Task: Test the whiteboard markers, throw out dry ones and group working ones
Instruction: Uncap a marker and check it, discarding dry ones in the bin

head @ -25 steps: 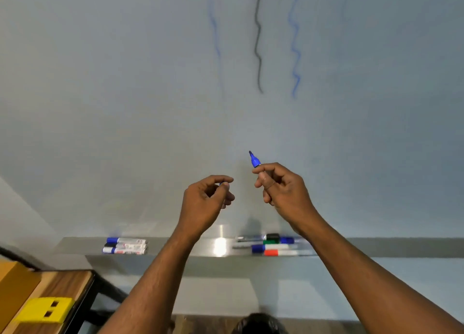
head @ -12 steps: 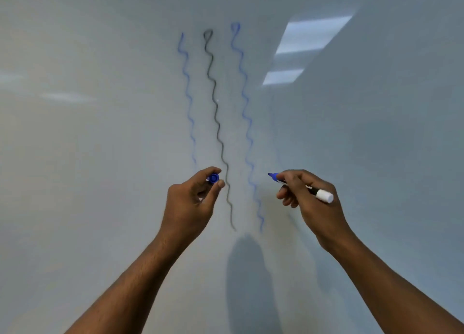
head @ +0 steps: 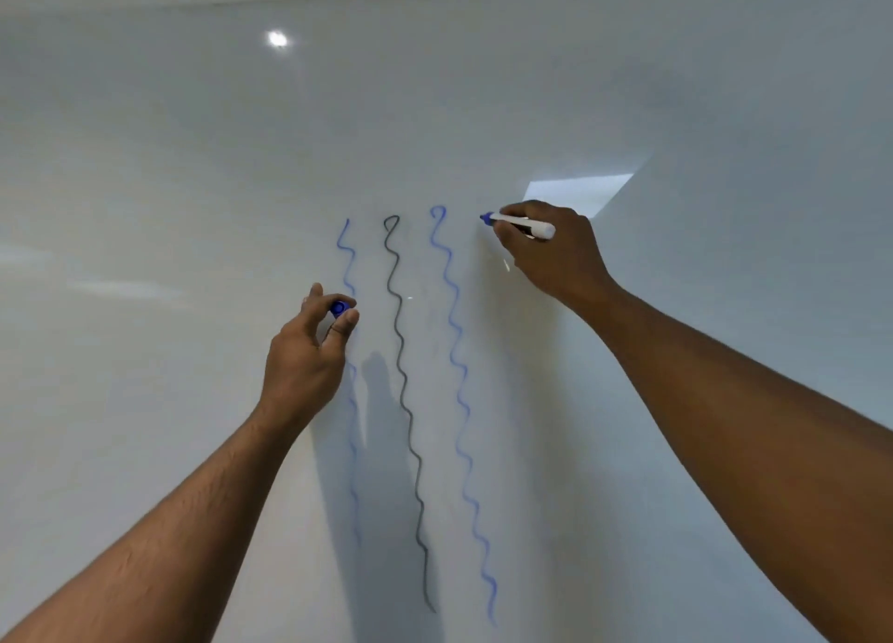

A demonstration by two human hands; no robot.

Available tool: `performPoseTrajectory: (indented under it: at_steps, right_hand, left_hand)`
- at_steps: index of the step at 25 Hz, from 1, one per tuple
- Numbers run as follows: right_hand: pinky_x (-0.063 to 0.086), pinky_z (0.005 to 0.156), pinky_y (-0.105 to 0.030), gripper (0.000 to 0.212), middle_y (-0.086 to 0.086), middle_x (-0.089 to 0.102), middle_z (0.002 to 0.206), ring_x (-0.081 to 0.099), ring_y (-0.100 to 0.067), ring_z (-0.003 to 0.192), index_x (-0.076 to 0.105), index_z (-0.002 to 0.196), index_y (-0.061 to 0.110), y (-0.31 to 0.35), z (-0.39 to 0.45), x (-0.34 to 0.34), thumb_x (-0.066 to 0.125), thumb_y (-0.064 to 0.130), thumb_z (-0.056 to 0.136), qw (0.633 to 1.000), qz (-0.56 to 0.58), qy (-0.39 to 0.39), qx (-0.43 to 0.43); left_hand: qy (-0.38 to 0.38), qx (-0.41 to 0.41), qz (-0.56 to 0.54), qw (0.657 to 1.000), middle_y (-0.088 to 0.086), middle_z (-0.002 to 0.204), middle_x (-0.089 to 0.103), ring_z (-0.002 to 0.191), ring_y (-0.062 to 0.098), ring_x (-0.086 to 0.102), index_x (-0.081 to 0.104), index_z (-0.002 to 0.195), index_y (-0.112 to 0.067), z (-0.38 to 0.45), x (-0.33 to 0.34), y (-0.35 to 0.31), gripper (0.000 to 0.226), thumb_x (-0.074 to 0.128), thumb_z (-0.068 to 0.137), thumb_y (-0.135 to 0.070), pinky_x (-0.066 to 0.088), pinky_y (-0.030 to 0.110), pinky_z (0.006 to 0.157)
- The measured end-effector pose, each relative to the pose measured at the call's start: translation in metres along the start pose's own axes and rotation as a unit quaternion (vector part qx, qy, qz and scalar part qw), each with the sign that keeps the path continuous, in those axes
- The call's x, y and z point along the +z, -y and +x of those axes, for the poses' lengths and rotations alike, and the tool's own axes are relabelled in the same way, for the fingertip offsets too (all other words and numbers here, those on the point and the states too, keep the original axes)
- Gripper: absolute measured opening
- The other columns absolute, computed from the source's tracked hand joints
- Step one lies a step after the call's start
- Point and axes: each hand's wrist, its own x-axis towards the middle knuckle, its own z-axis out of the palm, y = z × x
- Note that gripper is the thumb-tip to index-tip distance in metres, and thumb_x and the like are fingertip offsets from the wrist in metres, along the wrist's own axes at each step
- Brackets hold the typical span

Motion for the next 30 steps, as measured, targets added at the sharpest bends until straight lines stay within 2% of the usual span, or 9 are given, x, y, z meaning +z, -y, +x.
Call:
performPoseTrajectory:
  at_steps: [2, 4, 5, 11, 17, 22, 24, 27, 30]
  right_hand:
    - [0.043, 0.07, -0.014, 0.024, 0.002, 0.074, 0.094, 0.064, -0.013, 0.082, 0.072, 0.104, 0.019, 0.003, 0.019, 0.008, 0.061, 0.035, 0.091, 0.999, -0.037, -0.006, -0.026]
    - [0.05, 0.076, -0.028, 0.022, 0.0, 0.074, 0.091, 0.066, -0.017, 0.085, 0.073, 0.1, 0.018, 0.005, 0.029, 0.009, 0.061, 0.034, 0.089, 0.998, -0.039, -0.034, -0.021]
    - [0.05, 0.075, -0.03, 0.021, -0.001, 0.074, 0.087, 0.066, -0.018, 0.083, 0.074, 0.095, 0.018, 0.004, 0.03, 0.008, 0.062, 0.033, 0.088, 0.998, -0.035, -0.044, -0.014]
    - [0.05, 0.065, -0.028, 0.023, 0.007, 0.07, 0.072, 0.065, -0.014, 0.072, 0.071, 0.08, 0.024, -0.011, -0.035, 0.008, 0.057, 0.042, 0.079, 0.998, -0.055, -0.01, -0.005]
    - [0.051, 0.056, -0.032, 0.017, 0.01, 0.066, 0.065, 0.061, -0.008, 0.058, 0.07, 0.09, 0.027, -0.032, -0.127, 0.006, 0.06, 0.04, 0.083, 1.0, -0.005, 0.012, 0.022]
    - [0.049, 0.051, -0.036, 0.014, 0.009, 0.064, 0.066, 0.057, -0.012, 0.054, 0.07, 0.094, 0.025, -0.047, -0.194, 0.004, 0.06, 0.033, 0.087, 1.0, -0.003, 0.023, 0.018]
    - [0.048, 0.052, -0.037, 0.019, 0.008, 0.064, 0.067, 0.057, -0.014, 0.056, 0.07, 0.097, 0.026, -0.055, -0.212, 0.003, 0.056, 0.036, 0.088, 1.0, -0.021, 0.016, 0.012]
    - [0.047, 0.052, -0.036, 0.024, 0.004, 0.062, 0.065, 0.056, -0.019, 0.055, 0.069, 0.099, 0.024, -0.064, -0.238, 0.001, 0.052, 0.039, 0.089, 0.995, -0.098, 0.015, -0.026]
    - [0.038, 0.047, -0.034, 0.018, -0.001, 0.056, 0.059, 0.049, -0.025, 0.049, 0.072, 0.093, 0.013, -0.075, -0.277, -0.003, 0.059, 0.024, 0.089, 0.967, -0.206, 0.002, -0.15]
  left_hand:
    - [0.01, 0.002, 0.019, 1.0, -0.007, 0.155, 0.03, 0.141, 0.008, 0.029, 0.061, 0.122, -0.021, 0.001, -0.001, 0.004, 0.029, 0.055, 0.095, -0.032, 0.026, 0.019, 0.104]
    - [0.007, 0.0, 0.019, 1.0, -0.009, 0.154, 0.031, 0.141, 0.008, 0.029, 0.061, 0.122, -0.02, 0.0, -0.002, 0.005, 0.029, 0.054, 0.096, -0.031, 0.026, 0.02, 0.105]
    - [0.003, -0.001, 0.019, 1.0, -0.01, 0.154, 0.031, 0.141, 0.008, 0.03, 0.06, 0.124, -0.019, 0.001, -0.003, 0.005, 0.031, 0.054, 0.096, -0.03, 0.026, 0.021, 0.105]
    - [-0.013, 0.005, 0.018, 1.0, -0.011, 0.152, 0.034, 0.14, 0.008, 0.031, 0.056, 0.131, -0.017, -0.001, -0.003, 0.007, 0.037, 0.054, 0.096, -0.03, 0.025, 0.021, 0.106]
    - [-0.005, 0.009, 0.033, 0.999, -0.008, 0.153, 0.033, 0.141, 0.007, 0.028, 0.062, 0.121, -0.018, -0.019, 0.0, 0.015, 0.028, 0.055, 0.096, -0.029, 0.023, 0.02, 0.107]
    - [0.004, 0.004, 0.054, 0.999, -0.008, 0.154, 0.032, 0.142, 0.007, 0.025, 0.058, 0.128, -0.017, -0.042, 0.002, 0.025, 0.033, 0.053, 0.097, -0.028, 0.022, 0.019, 0.108]
    - [0.005, -0.002, 0.055, 0.998, -0.008, 0.154, 0.032, 0.142, 0.006, 0.025, 0.058, 0.128, -0.016, -0.052, 0.003, 0.028, 0.033, 0.053, 0.097, -0.028, 0.021, 0.017, 0.106]
    - [0.007, -0.011, 0.05, 0.999, -0.009, 0.154, 0.032, 0.142, 0.005, 0.025, 0.06, 0.123, -0.016, -0.07, 0.005, 0.036, 0.03, 0.054, 0.097, -0.029, 0.022, 0.017, 0.107]
    - [0.009, -0.021, 0.043, 0.999, -0.01, 0.153, 0.033, 0.141, 0.003, 0.027, 0.06, 0.123, -0.018, -0.089, 0.005, 0.045, 0.029, 0.054, 0.097, -0.029, 0.024, 0.015, 0.107]
